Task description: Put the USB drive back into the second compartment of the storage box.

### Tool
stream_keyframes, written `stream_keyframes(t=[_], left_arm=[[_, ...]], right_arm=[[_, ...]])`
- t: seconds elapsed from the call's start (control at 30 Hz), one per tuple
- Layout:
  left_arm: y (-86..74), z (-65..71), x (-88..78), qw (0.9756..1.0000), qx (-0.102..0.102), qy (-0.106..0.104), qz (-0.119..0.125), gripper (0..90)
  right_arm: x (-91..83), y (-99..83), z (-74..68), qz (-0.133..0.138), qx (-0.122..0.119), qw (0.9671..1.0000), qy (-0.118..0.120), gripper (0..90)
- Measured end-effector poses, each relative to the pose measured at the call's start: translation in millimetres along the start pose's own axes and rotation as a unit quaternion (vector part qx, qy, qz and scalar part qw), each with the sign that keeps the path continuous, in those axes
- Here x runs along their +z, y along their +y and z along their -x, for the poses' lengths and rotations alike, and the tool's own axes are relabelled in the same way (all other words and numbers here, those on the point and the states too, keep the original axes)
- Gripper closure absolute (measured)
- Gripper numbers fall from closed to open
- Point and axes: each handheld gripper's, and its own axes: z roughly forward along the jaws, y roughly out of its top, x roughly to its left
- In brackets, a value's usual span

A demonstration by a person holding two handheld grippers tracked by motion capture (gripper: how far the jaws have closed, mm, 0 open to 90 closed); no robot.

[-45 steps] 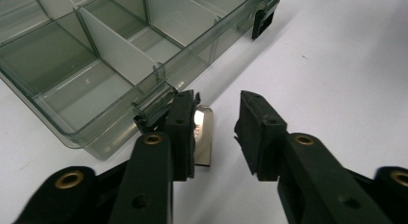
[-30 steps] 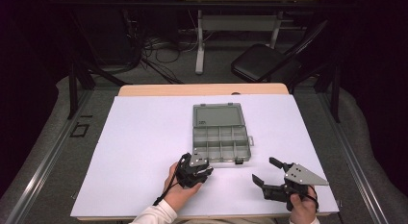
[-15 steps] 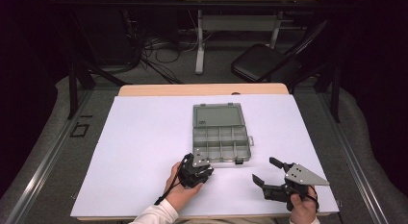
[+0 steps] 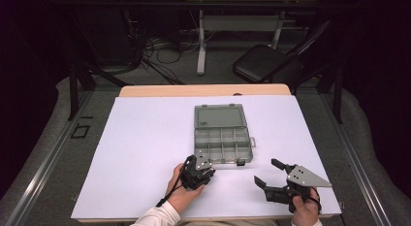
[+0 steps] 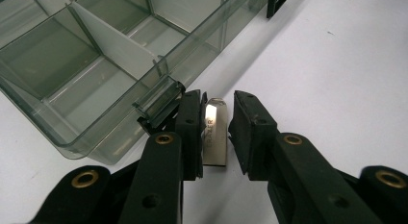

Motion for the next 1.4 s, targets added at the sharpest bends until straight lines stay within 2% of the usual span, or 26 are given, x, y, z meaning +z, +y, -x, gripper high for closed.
stream_keyframes(t=[0.2,0.67,1.4], left_arm=[[-0.7,-0.4,2.7,1.0,0.001,-0.002,-0.008,73.5],[-1.3,0.4,5.3,1.0,-0.001,-0.007,-0.004,78.2],[-1.8,-3.4,3.8,0.9998,-0.008,-0.017,-0.004,79.0]], right_arm=[[0.1,0.0,-0.1,-0.002,-0.001,1.0,0.001,14.5],[0.0,0.0,-0.1,-0.002,-0.002,1.0,0.002,14.5],[0.1,-0.1,0.6,-0.001,-0.003,1.0,0.003,14.5]])
